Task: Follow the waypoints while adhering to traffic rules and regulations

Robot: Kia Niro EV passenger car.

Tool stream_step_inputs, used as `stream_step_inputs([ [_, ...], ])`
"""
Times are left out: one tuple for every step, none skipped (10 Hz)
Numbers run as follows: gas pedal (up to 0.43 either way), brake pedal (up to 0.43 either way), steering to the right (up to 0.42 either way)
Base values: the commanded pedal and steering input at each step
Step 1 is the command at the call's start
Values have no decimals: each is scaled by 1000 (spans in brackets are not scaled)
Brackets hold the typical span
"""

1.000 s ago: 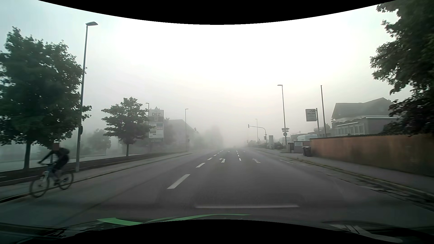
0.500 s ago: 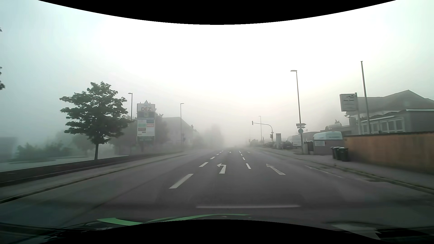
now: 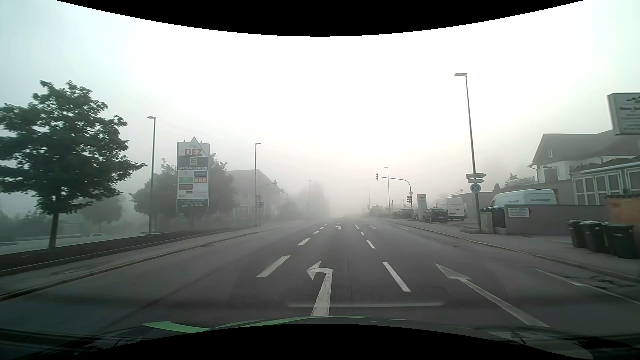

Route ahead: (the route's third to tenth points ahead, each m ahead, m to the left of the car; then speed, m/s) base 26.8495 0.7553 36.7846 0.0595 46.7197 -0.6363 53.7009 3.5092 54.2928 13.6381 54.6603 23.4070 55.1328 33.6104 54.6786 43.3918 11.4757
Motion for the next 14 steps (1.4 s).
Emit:
stream_step_inputs([
  [0,79,10],
  [0,79,12],
  [0,73,12],
  [0,30,12],
  [0,43,12],
  [0,61,12],
  [0,79,11],
  [0,85,11],
  [0,91,10],
  [0,98,8],
  [0,104,6],
  [0,104,6],
  [0,104,6],
  [0,110,5],
])
